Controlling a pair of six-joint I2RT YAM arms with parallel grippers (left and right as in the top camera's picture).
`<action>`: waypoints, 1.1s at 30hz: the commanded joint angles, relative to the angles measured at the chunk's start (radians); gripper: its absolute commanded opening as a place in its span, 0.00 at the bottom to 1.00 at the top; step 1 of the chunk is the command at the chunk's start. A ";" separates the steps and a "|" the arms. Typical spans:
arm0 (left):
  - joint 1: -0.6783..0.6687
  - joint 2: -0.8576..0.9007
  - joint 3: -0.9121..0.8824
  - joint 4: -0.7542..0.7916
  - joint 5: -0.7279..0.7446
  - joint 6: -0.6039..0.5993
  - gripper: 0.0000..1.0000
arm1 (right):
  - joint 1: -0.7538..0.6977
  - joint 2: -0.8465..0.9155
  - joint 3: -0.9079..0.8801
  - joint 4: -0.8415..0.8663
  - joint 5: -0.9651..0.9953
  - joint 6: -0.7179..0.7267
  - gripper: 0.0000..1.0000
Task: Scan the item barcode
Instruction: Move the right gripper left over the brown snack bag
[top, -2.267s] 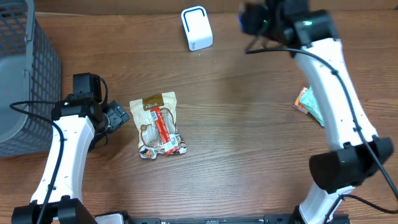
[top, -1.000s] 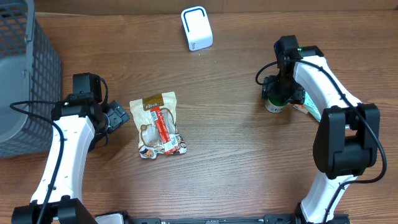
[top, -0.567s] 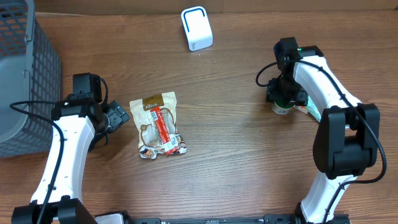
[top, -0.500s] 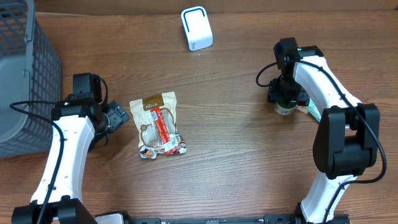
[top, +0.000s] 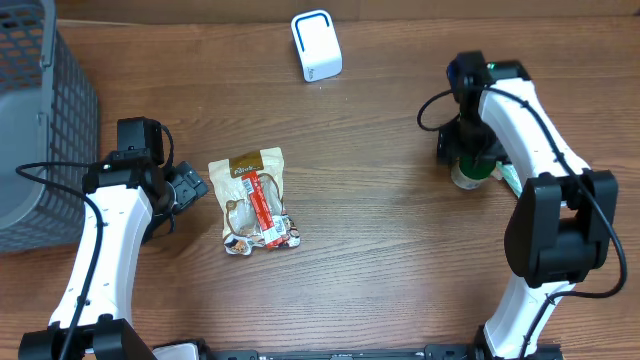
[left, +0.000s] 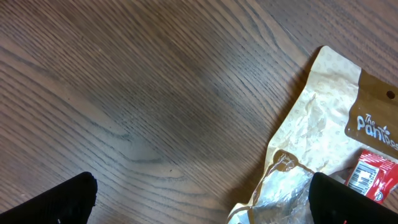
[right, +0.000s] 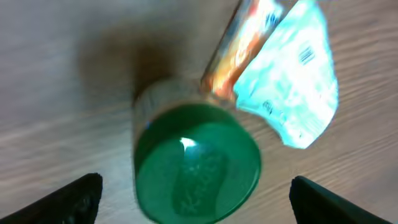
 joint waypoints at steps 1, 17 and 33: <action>0.002 -0.002 0.000 0.000 -0.013 0.013 1.00 | 0.001 -0.013 0.118 -0.053 -0.027 0.002 1.00; 0.002 -0.002 0.000 0.000 -0.013 0.013 1.00 | 0.180 -0.015 0.216 -0.117 -0.713 -0.110 0.71; 0.002 -0.002 0.000 0.000 -0.013 0.013 1.00 | 0.504 -0.015 0.155 0.009 -0.713 -0.018 0.55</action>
